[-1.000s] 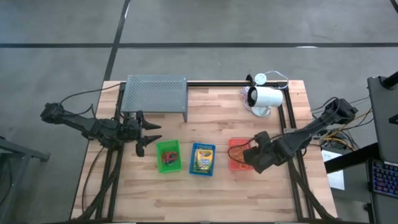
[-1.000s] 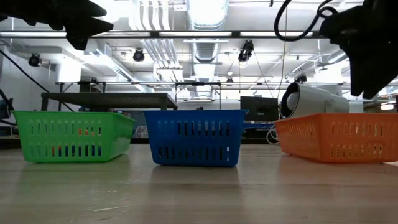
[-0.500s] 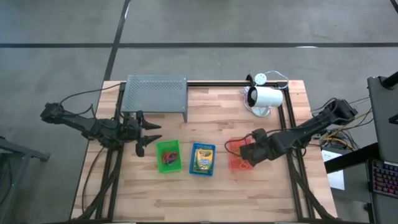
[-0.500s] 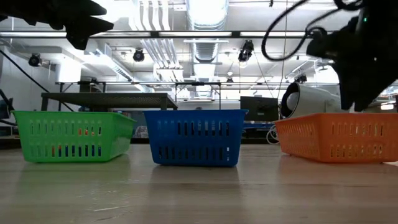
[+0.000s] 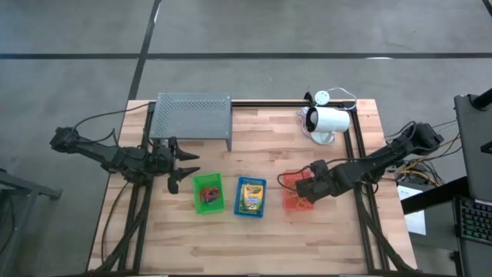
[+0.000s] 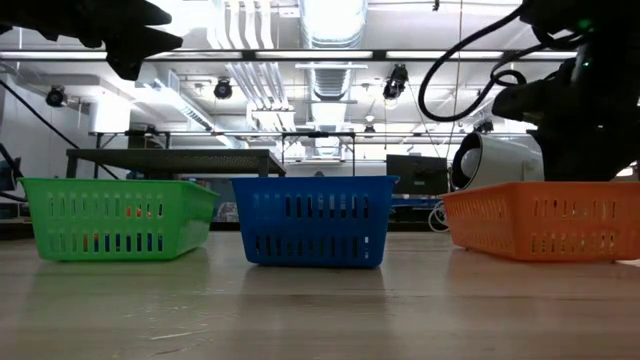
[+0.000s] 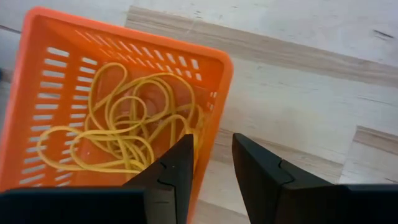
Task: Pick & Place Office Desk Supplies
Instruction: Put the orange bin filled with rubber bands on the shelf
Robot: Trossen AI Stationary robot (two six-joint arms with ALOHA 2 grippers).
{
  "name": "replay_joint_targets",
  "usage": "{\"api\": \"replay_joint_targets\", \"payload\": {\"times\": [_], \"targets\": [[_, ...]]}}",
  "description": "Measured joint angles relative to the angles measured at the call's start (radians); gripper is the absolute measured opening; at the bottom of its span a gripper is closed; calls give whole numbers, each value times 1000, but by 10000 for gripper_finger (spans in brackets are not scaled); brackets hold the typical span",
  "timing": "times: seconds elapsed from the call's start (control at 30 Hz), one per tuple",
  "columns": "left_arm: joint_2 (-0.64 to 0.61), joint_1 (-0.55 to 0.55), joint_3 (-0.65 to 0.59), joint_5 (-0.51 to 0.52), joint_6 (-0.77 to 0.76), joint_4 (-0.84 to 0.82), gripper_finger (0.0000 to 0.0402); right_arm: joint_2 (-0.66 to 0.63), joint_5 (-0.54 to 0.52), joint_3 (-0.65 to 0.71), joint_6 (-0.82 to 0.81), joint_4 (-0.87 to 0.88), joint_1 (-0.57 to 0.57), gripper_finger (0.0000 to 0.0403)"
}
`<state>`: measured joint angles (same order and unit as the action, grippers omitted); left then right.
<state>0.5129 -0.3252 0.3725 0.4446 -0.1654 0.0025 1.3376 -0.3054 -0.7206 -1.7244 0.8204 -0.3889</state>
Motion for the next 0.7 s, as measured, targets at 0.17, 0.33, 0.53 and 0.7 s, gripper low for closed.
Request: {"api": "replay_joint_targets", "payload": {"times": [0.17,0.33,0.53,0.7], "targets": [[0,0,0,0,-2,0,200,-3,-5,-3,4,2,0,84],[0,0,0,0,-2,-2,200,-3,-7,-7,4,-2,0,56],[0,0,0,0,-2,-3,200,-3,-7,-6,5,-3,0,28],[0,0,0,0,-2,-3,200,-3,-8,-6,5,-4,0,16]]}}
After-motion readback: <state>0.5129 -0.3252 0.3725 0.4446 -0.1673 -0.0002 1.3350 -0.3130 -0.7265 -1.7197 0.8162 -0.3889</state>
